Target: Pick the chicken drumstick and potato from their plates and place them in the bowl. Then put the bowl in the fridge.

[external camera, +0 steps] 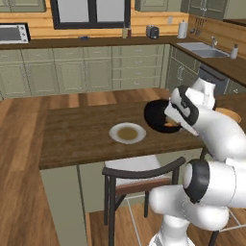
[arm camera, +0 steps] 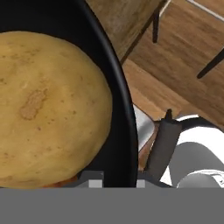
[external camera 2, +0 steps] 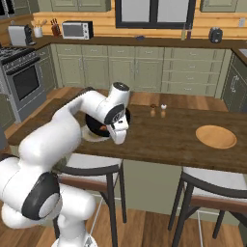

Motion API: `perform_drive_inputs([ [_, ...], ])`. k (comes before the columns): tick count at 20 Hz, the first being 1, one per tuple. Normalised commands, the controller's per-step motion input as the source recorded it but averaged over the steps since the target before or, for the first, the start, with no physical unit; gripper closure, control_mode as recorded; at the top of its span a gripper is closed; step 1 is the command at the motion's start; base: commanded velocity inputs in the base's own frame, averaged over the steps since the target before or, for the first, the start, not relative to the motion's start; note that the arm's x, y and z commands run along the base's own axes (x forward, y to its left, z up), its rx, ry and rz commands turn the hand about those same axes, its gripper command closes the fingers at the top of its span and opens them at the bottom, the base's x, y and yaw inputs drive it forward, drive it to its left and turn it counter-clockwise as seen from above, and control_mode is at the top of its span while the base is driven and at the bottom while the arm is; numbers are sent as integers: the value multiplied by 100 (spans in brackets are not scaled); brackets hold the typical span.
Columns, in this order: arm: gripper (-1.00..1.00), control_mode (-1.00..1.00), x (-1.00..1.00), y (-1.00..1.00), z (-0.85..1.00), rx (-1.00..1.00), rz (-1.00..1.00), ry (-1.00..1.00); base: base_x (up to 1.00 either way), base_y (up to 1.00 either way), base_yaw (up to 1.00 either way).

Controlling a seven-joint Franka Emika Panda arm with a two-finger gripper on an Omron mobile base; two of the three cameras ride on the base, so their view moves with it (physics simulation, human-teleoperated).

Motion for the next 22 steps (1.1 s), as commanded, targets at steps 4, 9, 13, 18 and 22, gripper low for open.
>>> perform_drive_inputs([
  [4,100,-100,-85,40,67,-24,35,-2,0,0,0],
  [9,100,-100,-94,3,53,-10,28,-10,0,0,0],
  [13,100,-100,-94,0,52,-1,23,-13,0,0,0],
  [18,100,100,-45,9,27,0,14,-2,0,4,2],
  [22,100,100,0,0,0,0,0,0,-16,65,10],
])
